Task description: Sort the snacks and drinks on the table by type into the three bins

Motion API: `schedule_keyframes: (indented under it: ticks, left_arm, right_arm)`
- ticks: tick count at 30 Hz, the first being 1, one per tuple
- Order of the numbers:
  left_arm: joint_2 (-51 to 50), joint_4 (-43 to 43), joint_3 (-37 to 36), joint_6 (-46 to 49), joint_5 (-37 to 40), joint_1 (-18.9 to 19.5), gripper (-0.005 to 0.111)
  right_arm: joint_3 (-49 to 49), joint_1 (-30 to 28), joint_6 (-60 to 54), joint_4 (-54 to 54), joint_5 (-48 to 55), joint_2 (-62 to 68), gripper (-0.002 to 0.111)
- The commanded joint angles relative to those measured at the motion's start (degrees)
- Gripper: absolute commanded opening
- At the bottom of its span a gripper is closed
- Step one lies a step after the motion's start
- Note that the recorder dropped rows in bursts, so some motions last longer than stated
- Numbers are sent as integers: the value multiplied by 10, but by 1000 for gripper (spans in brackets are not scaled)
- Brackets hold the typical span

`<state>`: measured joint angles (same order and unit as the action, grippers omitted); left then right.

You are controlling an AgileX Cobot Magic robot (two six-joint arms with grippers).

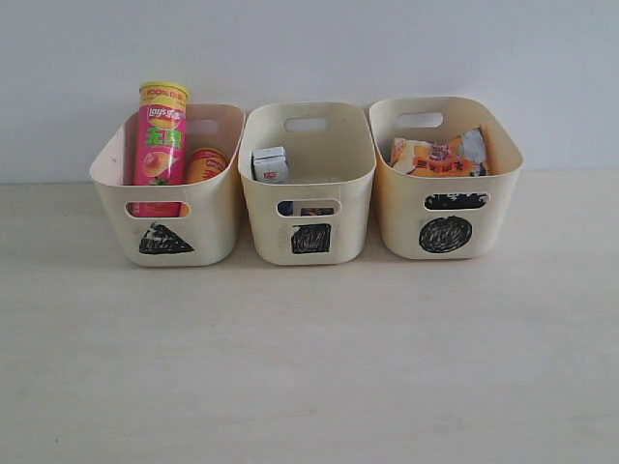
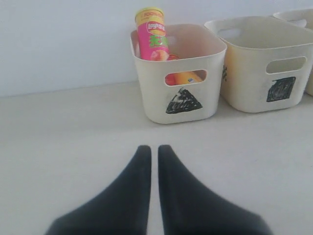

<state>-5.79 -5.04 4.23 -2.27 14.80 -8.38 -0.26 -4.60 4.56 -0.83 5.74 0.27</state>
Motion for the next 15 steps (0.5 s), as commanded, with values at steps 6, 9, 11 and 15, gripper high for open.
schedule_keyframes:
  ticks: [6,9,11,15]
  left_arm:
    - [58,24,-42,0,1,51,4]
    - [58,44,-42,29,-7,54,4]
    - [58,44,-42,27,-7,54,4]
    - [58,44,-42,27,7,54,4]
  right_arm:
    - [3,-5,-4,1,-3,-3,0]
    - [3,-5,-4,1,-3,-3,0]
    - [3,-5,-4,1,-3,-3,0]
    - [3,-5,-4,1,-3,-3,0]
